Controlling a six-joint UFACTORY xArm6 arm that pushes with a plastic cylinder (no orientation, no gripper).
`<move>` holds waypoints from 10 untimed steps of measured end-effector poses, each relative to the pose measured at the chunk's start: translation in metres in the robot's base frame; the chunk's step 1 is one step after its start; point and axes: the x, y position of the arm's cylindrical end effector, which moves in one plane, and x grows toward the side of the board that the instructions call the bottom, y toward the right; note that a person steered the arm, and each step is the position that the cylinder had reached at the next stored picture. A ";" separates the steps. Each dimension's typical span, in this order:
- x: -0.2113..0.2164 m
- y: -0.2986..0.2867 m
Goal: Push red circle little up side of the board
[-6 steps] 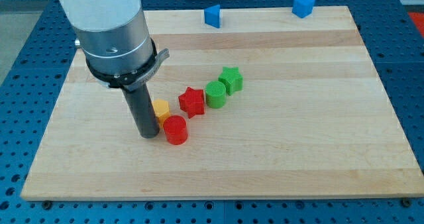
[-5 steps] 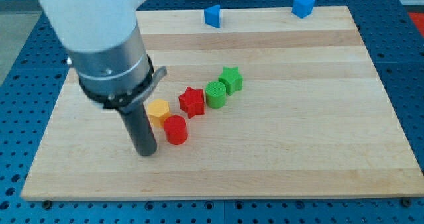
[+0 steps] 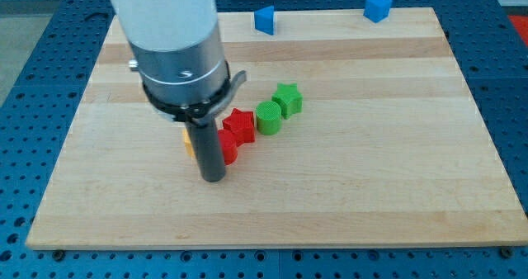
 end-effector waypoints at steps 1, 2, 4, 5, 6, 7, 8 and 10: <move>-0.012 0.027; -0.034 0.015; -0.072 -0.047; -0.096 -0.056; -0.096 -0.042; -0.102 -0.019; -0.124 -0.013; -0.128 0.031</move>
